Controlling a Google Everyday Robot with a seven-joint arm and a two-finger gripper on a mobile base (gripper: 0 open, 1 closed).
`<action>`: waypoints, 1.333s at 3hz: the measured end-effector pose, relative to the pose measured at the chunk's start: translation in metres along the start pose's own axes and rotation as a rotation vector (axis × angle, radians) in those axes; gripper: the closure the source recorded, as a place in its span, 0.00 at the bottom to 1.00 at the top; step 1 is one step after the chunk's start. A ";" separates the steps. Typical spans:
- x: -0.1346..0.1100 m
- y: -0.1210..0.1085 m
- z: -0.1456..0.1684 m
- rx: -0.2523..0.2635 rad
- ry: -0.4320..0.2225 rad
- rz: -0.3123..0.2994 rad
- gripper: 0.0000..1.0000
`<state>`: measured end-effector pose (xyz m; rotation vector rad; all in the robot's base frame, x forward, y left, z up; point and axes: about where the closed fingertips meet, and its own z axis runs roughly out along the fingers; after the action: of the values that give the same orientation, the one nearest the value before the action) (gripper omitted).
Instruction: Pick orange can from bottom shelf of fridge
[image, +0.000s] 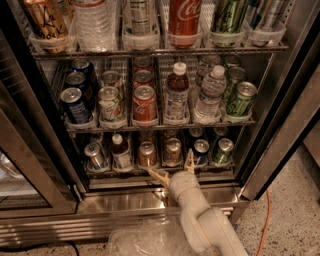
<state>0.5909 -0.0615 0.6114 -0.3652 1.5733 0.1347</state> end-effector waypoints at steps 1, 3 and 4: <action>0.000 0.000 0.000 0.000 0.000 0.000 0.29; -0.002 -0.004 0.012 0.012 0.007 -0.022 0.49; -0.001 -0.005 0.014 0.013 0.011 -0.023 0.30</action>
Offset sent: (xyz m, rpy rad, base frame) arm 0.0280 -0.0023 0.0050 -0.0542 -0.0060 -0.0299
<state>0.6054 -0.0620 0.6130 -0.3749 1.5799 0.1049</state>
